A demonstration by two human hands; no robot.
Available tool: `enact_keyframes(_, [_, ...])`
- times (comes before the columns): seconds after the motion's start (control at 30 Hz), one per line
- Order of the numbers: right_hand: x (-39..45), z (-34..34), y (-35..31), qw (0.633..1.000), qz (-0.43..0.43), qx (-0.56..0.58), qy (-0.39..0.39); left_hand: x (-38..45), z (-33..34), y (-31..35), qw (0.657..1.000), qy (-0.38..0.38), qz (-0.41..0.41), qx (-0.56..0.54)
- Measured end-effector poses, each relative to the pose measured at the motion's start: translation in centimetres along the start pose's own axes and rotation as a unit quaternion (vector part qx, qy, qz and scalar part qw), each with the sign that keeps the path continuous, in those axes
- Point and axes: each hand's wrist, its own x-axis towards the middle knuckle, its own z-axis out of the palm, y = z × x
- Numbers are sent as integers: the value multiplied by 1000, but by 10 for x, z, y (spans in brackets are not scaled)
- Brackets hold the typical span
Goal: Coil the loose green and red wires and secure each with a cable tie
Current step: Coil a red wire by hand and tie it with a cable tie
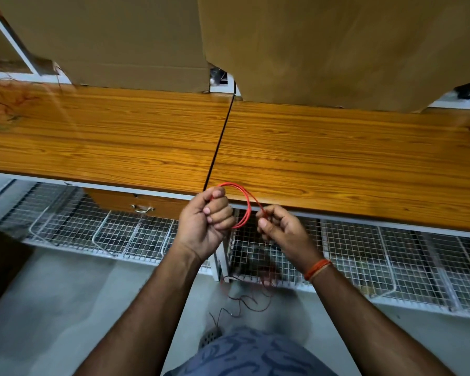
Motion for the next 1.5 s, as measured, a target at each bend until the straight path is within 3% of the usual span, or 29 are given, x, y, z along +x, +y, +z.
enact_keyframes(0.13, [-9,-4,34,994,44,-33,91,-2,-5,11,997,49,53,-15])
enact_keyframes(0.23, [-12,-7,44,982,17,-118,143,-2,-8,11,995,66,81,-4])
enact_keyframes(0.4, [-12,-2,30,955,-94,-275,51,0,-11,-1,971,87,133,180])
enact_keyframes(0.53, [-12,7,9,933,-191,-306,-19,1,-17,-10,907,104,142,383])
enact_keyframes(0.67, [-10,13,-18,913,-249,-323,-4,0,-24,-17,862,95,142,477])
enact_keyframes(0.73, [-9,15,-31,910,-262,-320,4,-2,-24,-21,835,96,134,524])
enact_keyframes(0.83, [-7,9,-47,934,-229,-273,-27,-2,-27,-25,768,92,136,619])
enact_keyframes(0.87, [-5,6,-51,940,-215,-263,-38,-3,-28,-24,760,79,130,632])
enact_keyframes(1.07, [11,-8,-47,976,-125,-180,-1,-12,-15,-20,850,-9,32,526])
enact_keyframes(1.17, [12,-19,-28,995,-51,-88,-1,-11,-16,-15,871,-11,41,489])
enact_keyframes(1.23, [11,-29,-12,995,-16,-99,20,-10,-19,-11,879,-4,44,474])
enact_keyframes(1.33, [6,-37,8,973,-26,-205,105,-11,-21,-7,891,-5,48,452])
enact_keyframes(1.43, [5,-40,25,928,-48,-283,237,-9,-21,-6,903,-11,45,427])
enact_keyframes(1.5, [7,-43,43,917,17,-263,299,-8,-21,-4,908,-8,42,416])
